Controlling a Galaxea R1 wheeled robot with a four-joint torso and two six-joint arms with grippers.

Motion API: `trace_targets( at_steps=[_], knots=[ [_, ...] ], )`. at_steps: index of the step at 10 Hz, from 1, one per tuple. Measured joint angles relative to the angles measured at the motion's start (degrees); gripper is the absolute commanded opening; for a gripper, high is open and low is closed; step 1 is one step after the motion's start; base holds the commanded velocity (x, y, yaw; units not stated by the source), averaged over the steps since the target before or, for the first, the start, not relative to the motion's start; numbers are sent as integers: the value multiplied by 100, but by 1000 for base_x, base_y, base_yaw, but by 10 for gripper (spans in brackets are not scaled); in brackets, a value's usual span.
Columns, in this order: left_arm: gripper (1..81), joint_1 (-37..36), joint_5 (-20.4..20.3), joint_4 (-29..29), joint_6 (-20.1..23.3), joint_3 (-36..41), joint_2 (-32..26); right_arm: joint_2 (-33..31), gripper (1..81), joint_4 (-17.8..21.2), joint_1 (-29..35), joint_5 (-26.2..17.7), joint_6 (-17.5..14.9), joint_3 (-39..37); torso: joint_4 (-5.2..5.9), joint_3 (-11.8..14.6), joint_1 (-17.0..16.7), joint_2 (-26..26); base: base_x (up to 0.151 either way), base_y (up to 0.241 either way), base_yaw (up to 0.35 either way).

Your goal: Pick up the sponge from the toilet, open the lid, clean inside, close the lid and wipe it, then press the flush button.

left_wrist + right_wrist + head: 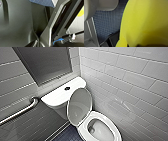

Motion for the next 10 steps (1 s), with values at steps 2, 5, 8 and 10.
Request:
trace_targets(
  at_steps=[2, 5, 8, 10],
  knots=[
    [811, -121, 110, 0, 0, 190, -74, 379, 10, -11, -463, 316, -96, -590, 0, 0, -252, 391, 0, 0, 0],
    [811, -433, 315, -6, -11, 258, -113, 1133, 10, -206, -945, 831, -185, -1851, 0, 0, -665, 1034, 0, 0, 0],
    [811, -822, 380, -15, -144, 258, -121, 1952, 10, -458, -1504, 1102, -245, -2548, 0, 0, -1071, 1663, 0, 0, 0],
    [811, -894, 396, -17, -166, 251, -111, 2204, 10, -546, -1580, 1182, -247, -3062, 0, 0, -1332, 2066, 0, 0, 0]
  ],
)
